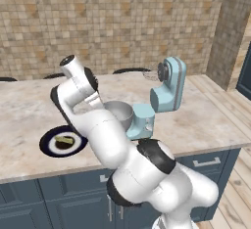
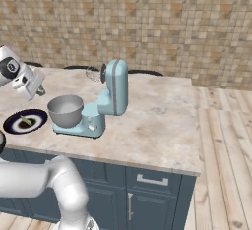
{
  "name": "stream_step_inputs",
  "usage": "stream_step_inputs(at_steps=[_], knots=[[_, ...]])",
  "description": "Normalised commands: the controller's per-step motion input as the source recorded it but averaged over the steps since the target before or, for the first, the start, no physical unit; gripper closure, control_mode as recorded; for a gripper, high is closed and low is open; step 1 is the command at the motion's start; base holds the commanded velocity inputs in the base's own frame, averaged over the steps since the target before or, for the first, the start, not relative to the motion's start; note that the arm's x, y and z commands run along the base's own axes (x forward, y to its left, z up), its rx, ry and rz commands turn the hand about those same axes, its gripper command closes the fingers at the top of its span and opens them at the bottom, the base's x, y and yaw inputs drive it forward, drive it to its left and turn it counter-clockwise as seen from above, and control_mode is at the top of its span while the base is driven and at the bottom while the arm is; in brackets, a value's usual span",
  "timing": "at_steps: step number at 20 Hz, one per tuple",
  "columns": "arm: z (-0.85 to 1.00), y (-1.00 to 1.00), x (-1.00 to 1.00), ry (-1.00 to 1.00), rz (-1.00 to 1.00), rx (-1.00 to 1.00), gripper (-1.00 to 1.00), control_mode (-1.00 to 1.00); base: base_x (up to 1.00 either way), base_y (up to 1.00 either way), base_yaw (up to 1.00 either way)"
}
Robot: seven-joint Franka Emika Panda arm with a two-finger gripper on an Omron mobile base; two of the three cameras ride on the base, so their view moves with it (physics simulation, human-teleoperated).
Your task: Add butter and sugar cubes to the stand mixer bowl and then turn on the stand mixer to begin making frosting.
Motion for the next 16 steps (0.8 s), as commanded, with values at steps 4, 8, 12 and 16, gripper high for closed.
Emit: stream_step_inputs(at_steps=[4, 8, 12, 16], knots=[[-0.19, -0.33, 0.2, 0.03, 0.0, 0.0, 1.0, -1.0, 0.0, 0.0, 0.0], [-0.33, -0.35, 0.15, 0.0, 0.0, 0.0, 1.0, -1.0, 0.0, 0.0, 0.0], [-0.35, -0.42, 0.09, 0.0, 0.0, 0.04, 1.0, -1.0, 0.0, 0.0, 0.0], [-0.27, -0.34, 0.11, 0.04, 0.0, 0.06, 1.0, -1.0, 0.0, 0.0, 0.0]])
